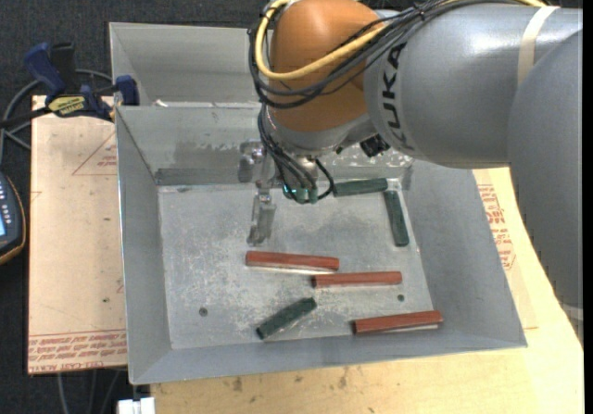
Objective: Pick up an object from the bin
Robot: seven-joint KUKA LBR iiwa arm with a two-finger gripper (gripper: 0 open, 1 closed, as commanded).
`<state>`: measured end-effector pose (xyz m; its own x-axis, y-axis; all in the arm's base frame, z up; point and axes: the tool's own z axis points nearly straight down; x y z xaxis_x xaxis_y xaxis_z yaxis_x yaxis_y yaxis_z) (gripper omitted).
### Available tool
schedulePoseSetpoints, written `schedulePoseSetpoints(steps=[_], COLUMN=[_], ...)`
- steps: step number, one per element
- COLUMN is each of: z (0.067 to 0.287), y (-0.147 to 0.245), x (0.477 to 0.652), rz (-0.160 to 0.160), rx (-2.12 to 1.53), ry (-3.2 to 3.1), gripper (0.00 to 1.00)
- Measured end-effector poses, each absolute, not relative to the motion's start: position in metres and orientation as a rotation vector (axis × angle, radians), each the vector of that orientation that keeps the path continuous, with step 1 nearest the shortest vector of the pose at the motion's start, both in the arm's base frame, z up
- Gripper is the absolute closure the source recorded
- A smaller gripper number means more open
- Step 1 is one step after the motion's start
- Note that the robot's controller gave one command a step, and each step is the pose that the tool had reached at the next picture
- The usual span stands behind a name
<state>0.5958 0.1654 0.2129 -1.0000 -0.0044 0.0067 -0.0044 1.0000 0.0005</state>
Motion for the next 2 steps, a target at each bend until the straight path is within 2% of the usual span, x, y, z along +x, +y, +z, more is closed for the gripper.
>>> schedulePoseSetpoints(steps=[1, 2], z=[0.067, 0.102], y=[0.073, 0.047], x=[0.551, 0.551], rz=[0.000, 0.001], rx=[0.201, 0.226], ry=[-3.125, -3.138], gripper=[0.00, 0.00])
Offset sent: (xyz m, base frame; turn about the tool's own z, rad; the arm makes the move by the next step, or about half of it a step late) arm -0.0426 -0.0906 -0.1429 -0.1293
